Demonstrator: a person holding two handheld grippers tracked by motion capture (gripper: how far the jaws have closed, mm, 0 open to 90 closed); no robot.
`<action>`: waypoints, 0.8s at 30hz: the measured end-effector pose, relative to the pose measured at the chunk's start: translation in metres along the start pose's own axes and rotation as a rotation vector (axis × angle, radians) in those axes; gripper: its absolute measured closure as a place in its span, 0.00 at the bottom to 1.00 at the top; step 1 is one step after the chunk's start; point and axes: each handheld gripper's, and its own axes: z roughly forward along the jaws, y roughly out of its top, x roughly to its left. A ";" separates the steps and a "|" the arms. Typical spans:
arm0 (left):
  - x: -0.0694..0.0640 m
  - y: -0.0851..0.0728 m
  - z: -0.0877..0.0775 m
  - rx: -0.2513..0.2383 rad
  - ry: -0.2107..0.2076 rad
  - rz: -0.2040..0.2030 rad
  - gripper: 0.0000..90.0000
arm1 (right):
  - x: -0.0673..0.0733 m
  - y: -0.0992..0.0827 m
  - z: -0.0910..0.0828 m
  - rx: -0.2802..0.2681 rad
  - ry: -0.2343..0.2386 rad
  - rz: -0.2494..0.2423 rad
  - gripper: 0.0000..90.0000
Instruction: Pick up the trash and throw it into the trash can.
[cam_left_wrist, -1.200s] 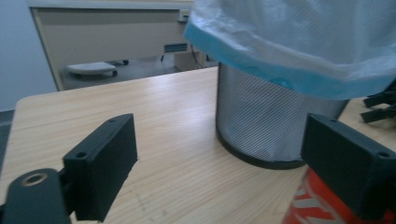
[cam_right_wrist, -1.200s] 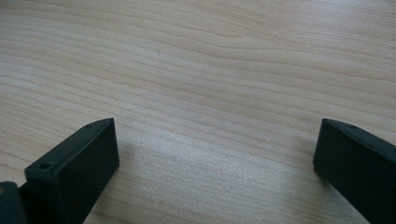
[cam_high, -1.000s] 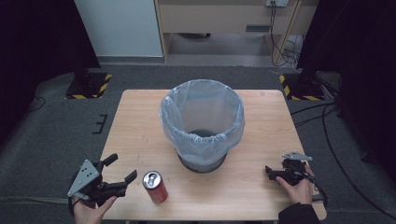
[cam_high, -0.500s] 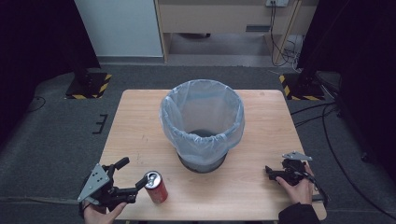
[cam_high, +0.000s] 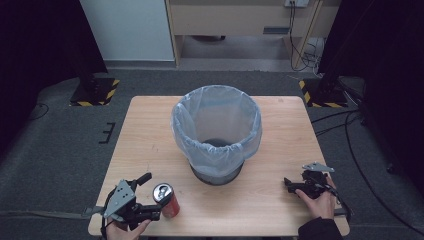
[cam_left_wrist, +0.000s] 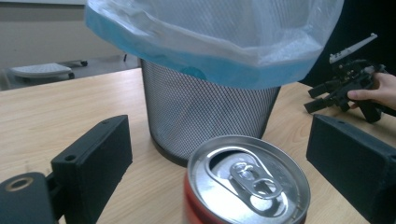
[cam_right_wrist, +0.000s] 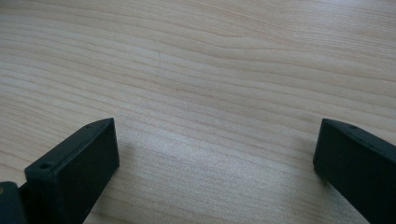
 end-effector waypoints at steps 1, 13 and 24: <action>-0.001 -0.001 0.002 0.009 -0.004 0.004 0.07 | 0.000 0.000 0.000 0.000 0.000 0.000 0.00; -0.002 -0.017 0.014 0.083 0.002 -0.003 0.08 | 0.000 0.000 0.000 0.000 0.000 0.000 0.00; -0.001 -0.023 0.018 0.129 -0.023 0.008 0.21 | 0.000 0.000 0.000 0.000 0.000 0.000 0.00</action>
